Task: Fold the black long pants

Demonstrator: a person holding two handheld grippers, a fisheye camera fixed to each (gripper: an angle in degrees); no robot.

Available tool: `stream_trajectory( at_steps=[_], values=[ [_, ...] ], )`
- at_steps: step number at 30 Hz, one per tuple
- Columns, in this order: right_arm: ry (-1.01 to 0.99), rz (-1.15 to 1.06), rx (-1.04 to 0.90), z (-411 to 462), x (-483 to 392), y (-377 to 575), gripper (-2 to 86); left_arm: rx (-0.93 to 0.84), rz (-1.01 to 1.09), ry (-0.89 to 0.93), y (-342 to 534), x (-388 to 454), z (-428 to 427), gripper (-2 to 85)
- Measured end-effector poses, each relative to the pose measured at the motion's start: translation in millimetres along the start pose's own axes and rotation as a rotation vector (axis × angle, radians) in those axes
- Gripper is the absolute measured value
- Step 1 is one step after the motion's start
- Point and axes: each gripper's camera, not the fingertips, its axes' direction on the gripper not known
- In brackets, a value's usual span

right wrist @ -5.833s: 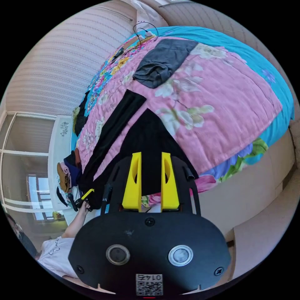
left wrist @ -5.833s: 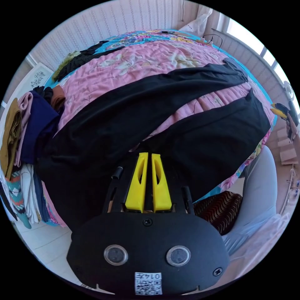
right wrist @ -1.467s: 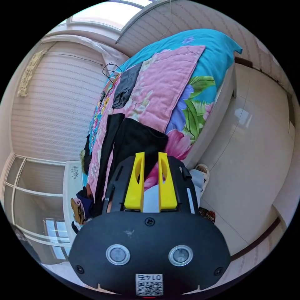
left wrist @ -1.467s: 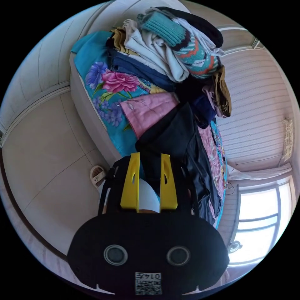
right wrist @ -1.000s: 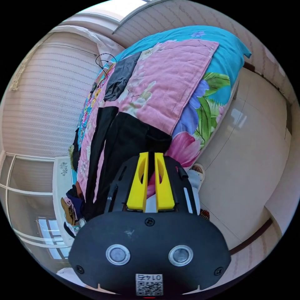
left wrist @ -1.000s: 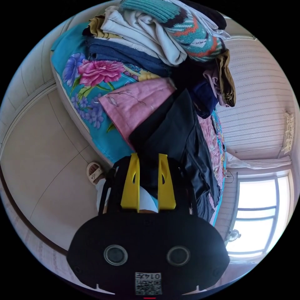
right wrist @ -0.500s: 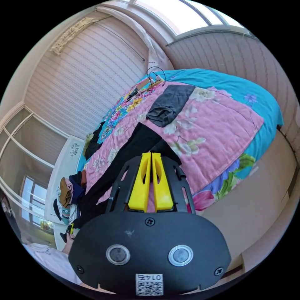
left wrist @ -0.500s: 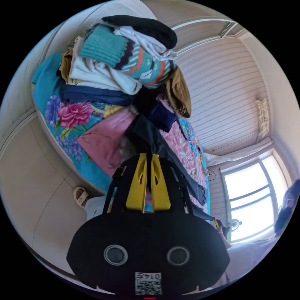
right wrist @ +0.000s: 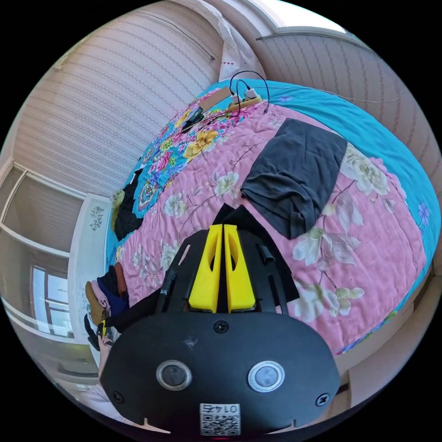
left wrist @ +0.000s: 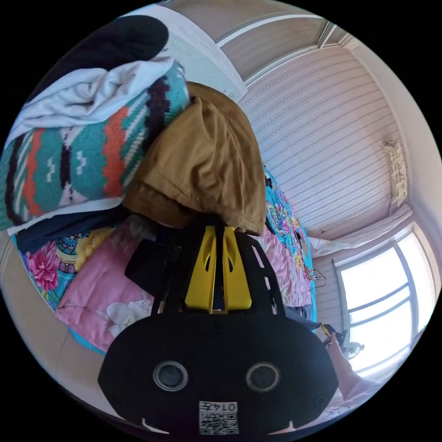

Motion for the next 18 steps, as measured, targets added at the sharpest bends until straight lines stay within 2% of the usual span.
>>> stream_trajectory(
  at_steps=[4,7,9,14,18],
  values=[
    [-0.137,-0.045,0.056,16,22,1,8.6,-0.006,-0.043,0.036,6,-15,14,4.0],
    [-0.273,-0.087,0.105,10,65,35,8.4,-0.010,-0.020,0.021,21,-30,6,5.1],
    [-0.293,-0.087,0.122,7,100,68,8.2,-0.001,-0.028,0.012,32,-41,-6,5.3],
    [-0.292,0.060,0.151,18,204,170,7.7,0.129,-0.073,-0.034,56,-70,-54,5.5],
    [-0.402,0.253,0.144,61,272,216,10.3,0.064,-0.095,-0.101,74,-87,-54,6.2]
  ],
)
